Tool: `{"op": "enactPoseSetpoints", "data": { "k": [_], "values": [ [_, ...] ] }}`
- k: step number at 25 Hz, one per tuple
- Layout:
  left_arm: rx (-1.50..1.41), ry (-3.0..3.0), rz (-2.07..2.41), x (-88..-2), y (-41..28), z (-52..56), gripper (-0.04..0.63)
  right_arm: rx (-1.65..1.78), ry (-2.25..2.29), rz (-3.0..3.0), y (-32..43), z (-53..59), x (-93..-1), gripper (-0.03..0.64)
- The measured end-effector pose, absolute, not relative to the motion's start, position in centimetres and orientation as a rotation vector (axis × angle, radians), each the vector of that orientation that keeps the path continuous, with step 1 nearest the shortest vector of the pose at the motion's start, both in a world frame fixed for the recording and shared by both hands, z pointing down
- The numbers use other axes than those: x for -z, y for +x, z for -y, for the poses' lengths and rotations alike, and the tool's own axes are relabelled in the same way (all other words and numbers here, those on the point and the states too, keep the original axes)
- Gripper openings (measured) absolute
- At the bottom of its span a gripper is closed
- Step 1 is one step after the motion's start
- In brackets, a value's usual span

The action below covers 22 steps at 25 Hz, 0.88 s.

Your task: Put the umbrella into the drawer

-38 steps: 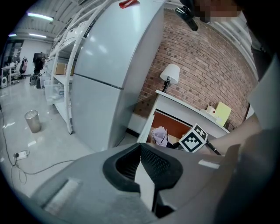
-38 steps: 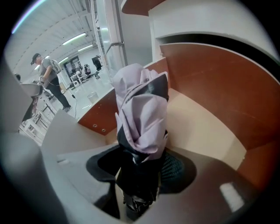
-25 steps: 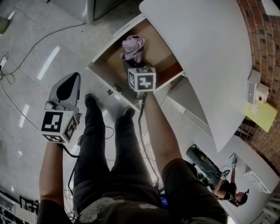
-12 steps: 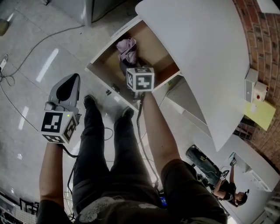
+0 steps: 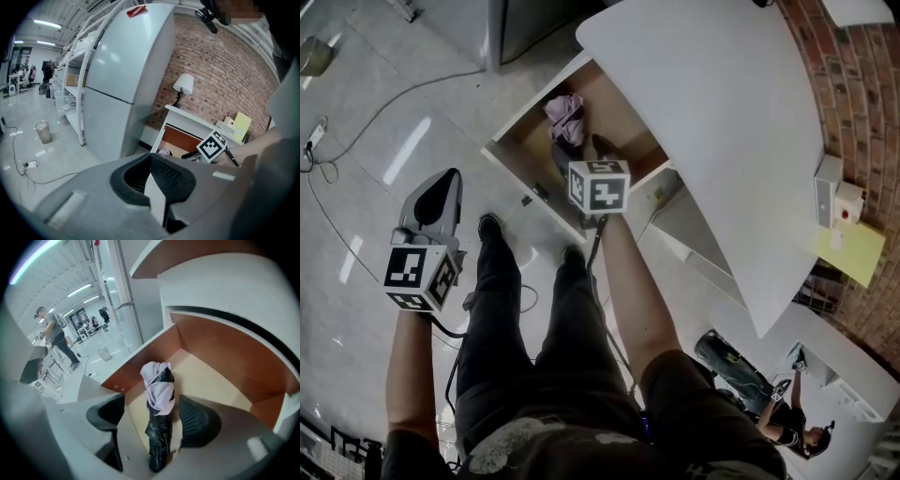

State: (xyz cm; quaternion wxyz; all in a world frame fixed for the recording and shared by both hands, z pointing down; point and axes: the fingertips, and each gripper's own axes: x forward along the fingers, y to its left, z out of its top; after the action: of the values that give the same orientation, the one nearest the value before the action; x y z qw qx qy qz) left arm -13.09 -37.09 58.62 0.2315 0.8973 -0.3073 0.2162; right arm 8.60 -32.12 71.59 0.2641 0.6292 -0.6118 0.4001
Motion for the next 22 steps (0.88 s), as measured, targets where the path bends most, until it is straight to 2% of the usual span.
{"op": "enactPoseSetpoints", "data": {
  "k": [9, 12, 13, 14, 15, 17, 22],
  "values": [
    [-0.552, 2.437, 1.058, -52.6, -14.7, 33.8, 0.011, -1.106, 1.603, 1.88, 5.5, 30.6, -64.2, 0.353],
    [-0.522, 2.445, 1.108, -50.1, -14.3, 32.6, 0.011, -1.084, 1.607, 1.961, 5.5, 30.3, -60.3, 0.334],
    [-0.51, 2.448, 1.122, -49.2, -14.1, 32.1, 0.011, -1.067, 1.613, 1.979, 5.7, 30.1, -59.0, 0.302],
    [-0.5, 2.449, 1.135, -48.4, -13.9, 31.5, 0.011, -1.051, 1.618, 1.994, 5.8, 29.6, -57.8, 0.233],
    [-0.493, 2.449, 1.148, -47.7, -13.7, 30.9, 0.011, -1.042, 1.621, 2.009, 5.9, 29.0, -56.6, 0.192],
    [-0.483, 2.454, 1.166, -46.1, -13.1, 29.7, 0.011, -1.037, 1.618, 2.039, 6.1, 27.8, -54.5, 0.19],
    [-0.469, 2.505, 1.183, -42.4, -11.1, 26.6, 0.011, -1.023, 1.615, 2.095, 6.9, 24.9, -49.7, 0.124]
  ]
}}
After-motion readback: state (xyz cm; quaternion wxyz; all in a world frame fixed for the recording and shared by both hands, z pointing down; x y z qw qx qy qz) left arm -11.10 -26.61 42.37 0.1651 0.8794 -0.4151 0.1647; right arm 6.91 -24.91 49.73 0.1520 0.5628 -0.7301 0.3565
